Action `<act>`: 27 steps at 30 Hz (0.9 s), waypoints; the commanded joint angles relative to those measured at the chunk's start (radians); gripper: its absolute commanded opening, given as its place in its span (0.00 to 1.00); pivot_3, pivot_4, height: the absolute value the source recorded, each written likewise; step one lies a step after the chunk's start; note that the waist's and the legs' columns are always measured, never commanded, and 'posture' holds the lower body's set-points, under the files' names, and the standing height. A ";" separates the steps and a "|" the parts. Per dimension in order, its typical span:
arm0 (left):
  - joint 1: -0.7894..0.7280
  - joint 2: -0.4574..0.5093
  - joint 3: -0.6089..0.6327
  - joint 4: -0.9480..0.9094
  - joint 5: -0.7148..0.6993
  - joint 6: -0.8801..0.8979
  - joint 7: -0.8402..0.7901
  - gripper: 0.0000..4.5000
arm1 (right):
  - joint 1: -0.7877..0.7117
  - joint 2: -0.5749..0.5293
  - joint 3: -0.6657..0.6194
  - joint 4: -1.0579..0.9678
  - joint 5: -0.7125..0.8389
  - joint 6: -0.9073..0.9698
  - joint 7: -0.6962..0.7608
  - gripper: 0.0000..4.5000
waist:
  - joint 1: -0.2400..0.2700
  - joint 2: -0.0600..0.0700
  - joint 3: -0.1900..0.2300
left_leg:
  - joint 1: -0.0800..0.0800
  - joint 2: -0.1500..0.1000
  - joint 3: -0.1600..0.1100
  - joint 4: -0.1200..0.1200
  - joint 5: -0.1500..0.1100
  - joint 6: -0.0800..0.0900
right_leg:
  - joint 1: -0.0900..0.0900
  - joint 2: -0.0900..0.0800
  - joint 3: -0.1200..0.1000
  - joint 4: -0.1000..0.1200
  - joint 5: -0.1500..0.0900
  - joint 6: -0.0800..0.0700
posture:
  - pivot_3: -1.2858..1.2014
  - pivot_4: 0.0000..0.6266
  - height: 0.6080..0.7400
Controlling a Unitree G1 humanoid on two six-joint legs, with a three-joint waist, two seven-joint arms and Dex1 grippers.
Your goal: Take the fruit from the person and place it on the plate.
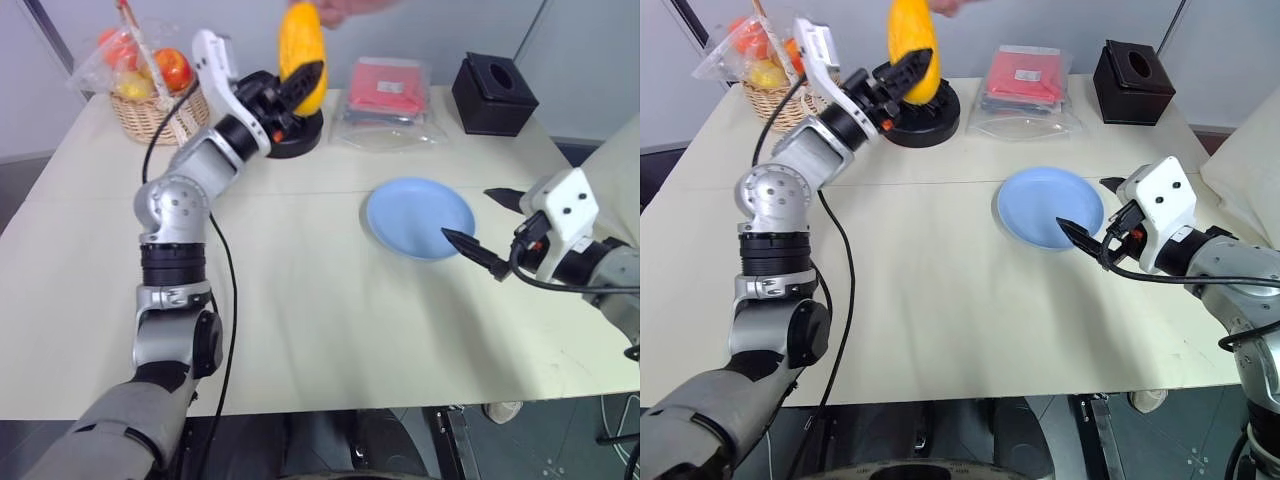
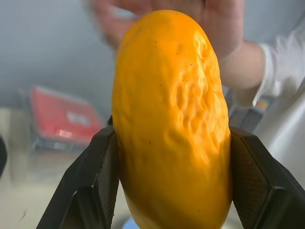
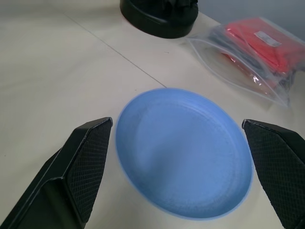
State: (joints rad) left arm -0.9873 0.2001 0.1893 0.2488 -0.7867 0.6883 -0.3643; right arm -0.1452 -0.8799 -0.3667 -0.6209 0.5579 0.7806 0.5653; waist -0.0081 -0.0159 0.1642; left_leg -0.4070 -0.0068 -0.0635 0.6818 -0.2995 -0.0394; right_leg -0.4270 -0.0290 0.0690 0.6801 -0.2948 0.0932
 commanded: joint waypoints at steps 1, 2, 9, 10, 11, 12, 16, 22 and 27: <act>-0.024 0.001 -0.155 0.094 0.166 -0.077 -0.109 0.56 | -0.014 0.014 -0.012 -0.023 0.002 -0.012 -0.015 1.00 | 0.000 0.000 0.000 | 0.000 -0.002 0.000 0.000 0.000 0.000 | 0.000 0.000 0.000 0.000 0.000 0.000 | 0.52 0.24 1.00; -0.037 0.007 -0.216 0.145 0.242 -0.124 -0.142 0.56 | -0.016 0.017 -0.010 -0.024 0.002 -0.012 -0.018 1.00 | 0.000 0.000 0.000 | 0.000 -0.002 0.000 0.000 0.000 0.000 | 0.000 0.000 0.000 0.000 0.000 0.000 | 0.52 0.24 1.00; -0.226 -0.050 -0.383 0.606 0.537 -0.475 -0.334 0.56 | 0.011 0.047 -0.010 -0.048 -0.008 -0.014 -0.046 1.00 | 0.000 0.000 0.000 | -0.001 -0.003 0.003 0.000 0.000 0.001 | 0.000 0.001 0.000 -0.001 0.000 0.000 | 0.52 0.24 1.00; -0.258 -0.065 -0.392 0.671 0.566 -0.520 -0.358 0.56 | 0.019 0.054 -0.014 -0.055 -0.010 -0.013 -0.054 1.00 | 0.001 0.000 0.000 | -0.001 -0.004 0.003 0.000 -0.001 0.001 | 0.000 0.001 0.000 -0.001 0.000 0.000 | 0.52 0.24 1.00; -0.286 -0.078 -0.399 0.728 0.593 -0.565 -0.375 0.56 | 0.027 0.060 -0.017 -0.063 -0.011 -0.012 -0.062 1.00 | 0.001 0.000 0.000 | -0.001 -0.004 0.003 0.000 -0.001 0.002 | 0.000 0.001 0.000 -0.001 0.000 0.000 | 0.52 0.24 1.00; -0.308 -0.090 -0.403 0.775 0.620 -0.609 -0.388 0.56 | 0.034 0.066 -0.019 -0.071 -0.011 -0.011 -0.069 1.00 | 0.001 0.000 0.000 | -0.001 -0.004 0.003 0.000 -0.001 0.002 | 0.000 0.001 0.000 -0.001 0.000 0.000 | 0.52 0.24 1.00; -0.377 -0.152 -0.432 0.920 0.717 -0.734 -0.460 0.56 | 0.083 0.100 -0.039 -0.120 -0.011 -0.003 -0.109 1.00 | 0.000 0.000 0.000 | -0.001 -0.004 0.003 0.000 -0.002 0.004 | 0.000 0.001 0.000 -0.001 0.000 0.000 | 0.52 0.24 1.00; -0.399 -0.218 -0.464 1.018 0.829 -0.778 -0.567 0.56 | 0.149 0.130 -0.083 -0.185 -0.008 0.014 -0.156 1.00 | -0.002 0.000 0.000 | -0.001 -0.004 0.003 0.000 -0.002 0.004 | 0.000 0.001 0.000 -0.001 0.000 0.001 | 0.52 0.24 1.00; -0.417 -0.270 -0.448 1.071 0.884 -0.726 -0.542 0.56 | 0.201 0.156 -0.116 -0.242 0.000 0.032 -0.191 1.00 | -0.001 0.000 0.000 | -0.001 -0.004 0.003 0.000 -0.003 0.006 | 0.000 0.001 0.000 -0.001 -0.001 0.001 | 0.52 0.24 1.00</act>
State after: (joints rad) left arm -1.3577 -0.0591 -0.2700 1.3287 0.0845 -0.0447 -0.9124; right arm 0.0541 -0.7247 -0.4460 -0.8194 0.5539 0.8127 0.3874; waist -0.0088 -0.0163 0.1644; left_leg -0.4081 -0.0111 -0.0610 0.6818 -0.3027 -0.0336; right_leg -0.4271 -0.0280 0.0688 0.6793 -0.2955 0.0943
